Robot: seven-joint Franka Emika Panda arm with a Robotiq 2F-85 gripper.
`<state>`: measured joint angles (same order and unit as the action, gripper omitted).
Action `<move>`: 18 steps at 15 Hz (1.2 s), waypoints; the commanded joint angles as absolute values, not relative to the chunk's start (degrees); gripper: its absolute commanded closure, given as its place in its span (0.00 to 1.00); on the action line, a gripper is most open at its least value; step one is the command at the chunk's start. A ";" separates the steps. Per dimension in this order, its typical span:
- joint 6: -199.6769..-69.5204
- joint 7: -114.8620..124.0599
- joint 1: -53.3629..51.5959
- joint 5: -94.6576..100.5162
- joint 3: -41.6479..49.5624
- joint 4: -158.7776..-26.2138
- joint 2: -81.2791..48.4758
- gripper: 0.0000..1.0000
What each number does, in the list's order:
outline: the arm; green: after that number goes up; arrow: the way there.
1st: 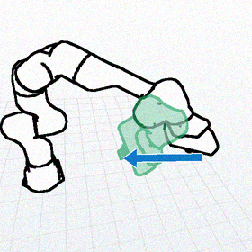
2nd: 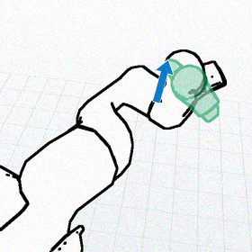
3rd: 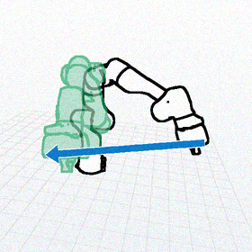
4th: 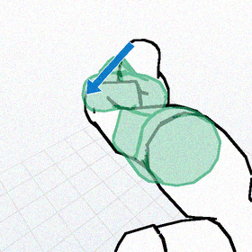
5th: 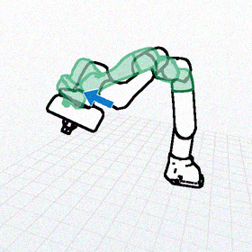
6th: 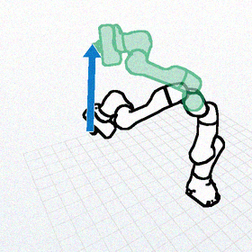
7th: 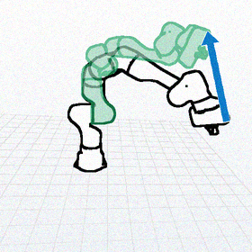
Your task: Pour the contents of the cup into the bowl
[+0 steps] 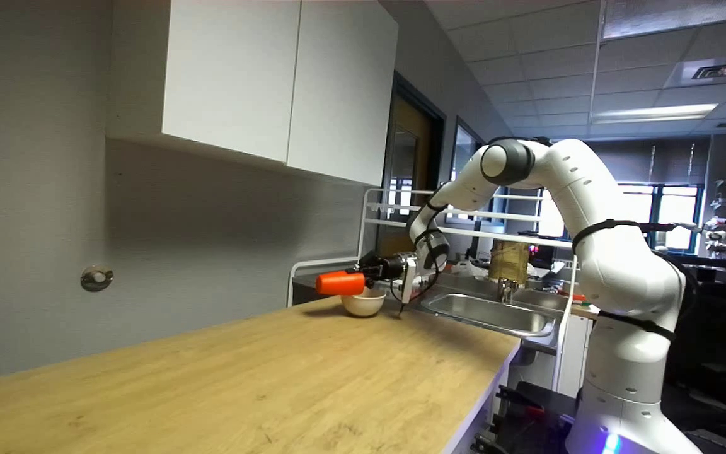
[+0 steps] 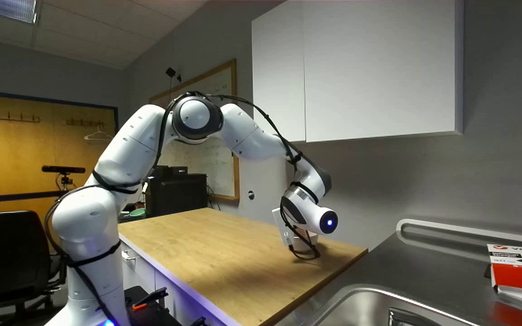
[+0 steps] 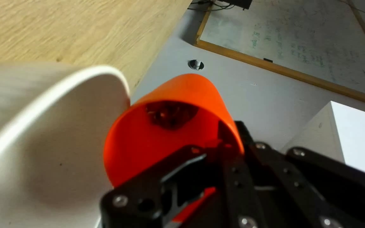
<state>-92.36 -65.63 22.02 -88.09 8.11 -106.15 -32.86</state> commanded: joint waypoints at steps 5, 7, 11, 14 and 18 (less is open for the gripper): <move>-87.41 -68.53 21.58 -90.01 11.15 -107.76 -29.80 0.99; -85.98 -68.77 21.64 -90.36 11.45 -107.21 -30.28 0.99; -81.58 -69.44 22.09 -91.89 11.28 -105.71 -31.89 0.99; -77.86 -69.08 22.08 -94.08 10.98 -104.82 -33.22 0.99; -73.30 -68.87 21.79 -96.05 11.07 -103.63 -34.87 0.99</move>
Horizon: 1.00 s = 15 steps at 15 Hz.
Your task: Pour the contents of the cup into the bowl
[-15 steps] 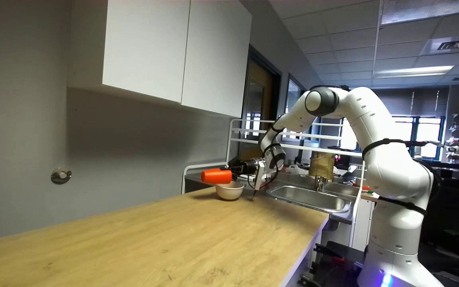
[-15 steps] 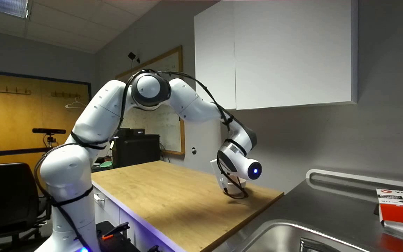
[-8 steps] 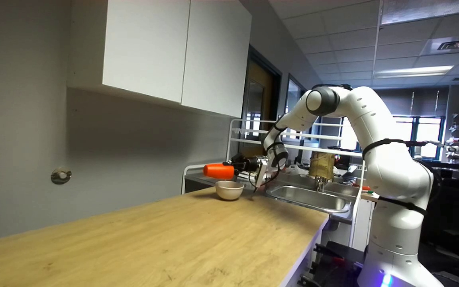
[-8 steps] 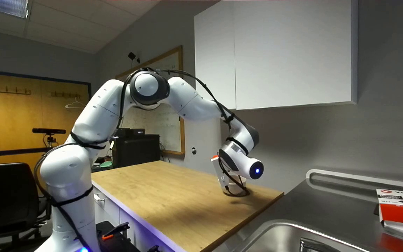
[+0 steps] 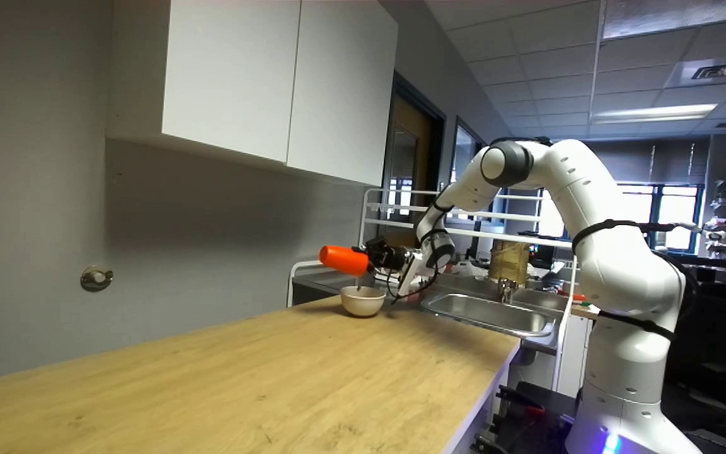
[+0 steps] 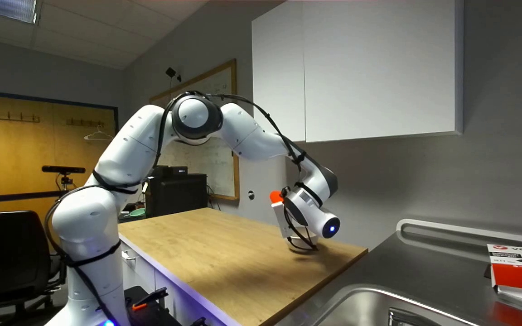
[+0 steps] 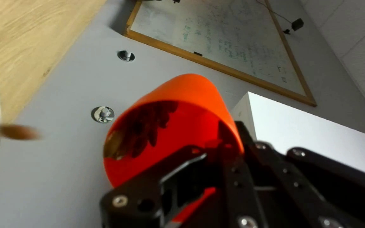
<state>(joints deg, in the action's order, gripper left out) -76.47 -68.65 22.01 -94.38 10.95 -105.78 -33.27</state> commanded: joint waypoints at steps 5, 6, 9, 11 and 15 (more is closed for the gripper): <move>-69.19 -68.74 21.94 -97.96 11.27 -102.37 -37.19 0.99; -68.59 -68.69 22.00 -98.24 11.32 -102.14 -37.55 0.99; -67.19 -68.55 21.96 -99.07 11.53 -101.60 -38.29 0.99; -66.49 -68.54 21.92 -99.54 11.57 -101.18 -38.72 0.99; -66.28 -68.61 21.62 -99.02 12.09 -100.66 -38.77 0.99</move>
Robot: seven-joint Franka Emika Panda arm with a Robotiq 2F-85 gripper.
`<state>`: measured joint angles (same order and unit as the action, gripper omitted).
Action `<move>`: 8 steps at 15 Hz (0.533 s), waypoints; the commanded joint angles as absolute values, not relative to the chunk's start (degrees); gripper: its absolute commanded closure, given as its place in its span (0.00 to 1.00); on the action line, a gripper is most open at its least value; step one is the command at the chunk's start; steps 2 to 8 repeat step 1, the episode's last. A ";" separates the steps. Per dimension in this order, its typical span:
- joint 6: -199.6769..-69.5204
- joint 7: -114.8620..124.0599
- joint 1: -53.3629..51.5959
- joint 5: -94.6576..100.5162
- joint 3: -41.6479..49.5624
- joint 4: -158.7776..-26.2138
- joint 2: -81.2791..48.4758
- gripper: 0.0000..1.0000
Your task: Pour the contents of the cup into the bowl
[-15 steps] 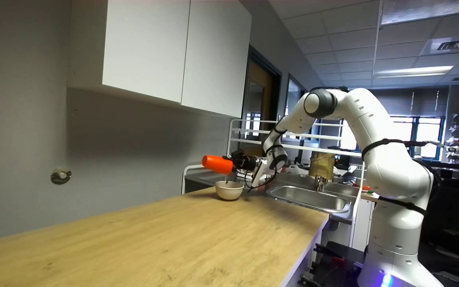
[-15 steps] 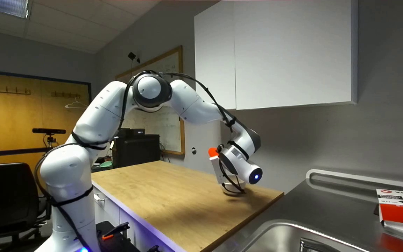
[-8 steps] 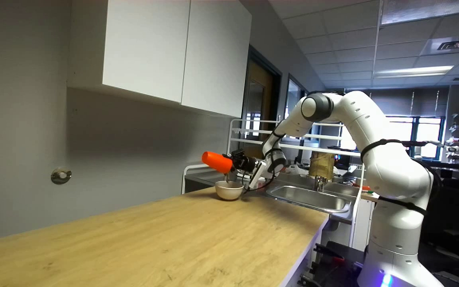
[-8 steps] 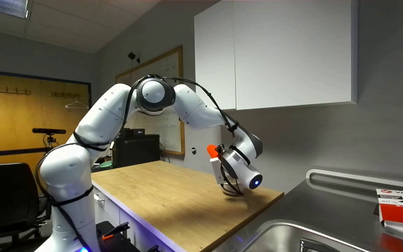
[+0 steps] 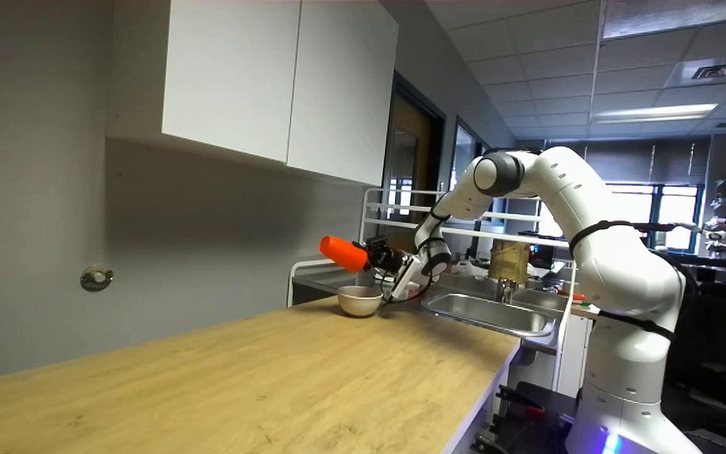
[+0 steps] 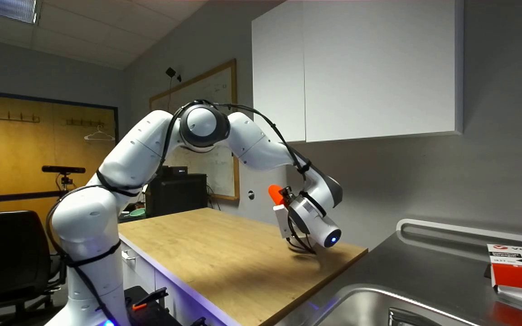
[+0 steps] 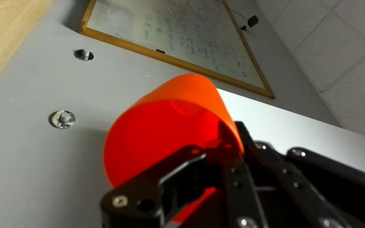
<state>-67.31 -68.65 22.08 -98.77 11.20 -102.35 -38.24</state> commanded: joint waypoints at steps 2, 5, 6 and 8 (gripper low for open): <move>-66.71 -68.33 21.42 -98.68 12.35 -100.78 -38.41 0.99; -66.71 -68.33 21.42 -98.68 12.35 -100.78 -38.41 0.99; -66.71 -68.33 21.42 -98.68 12.35 -100.78 -38.41 0.99; -66.71 -68.33 21.42 -98.68 12.35 -100.78 -38.41 0.99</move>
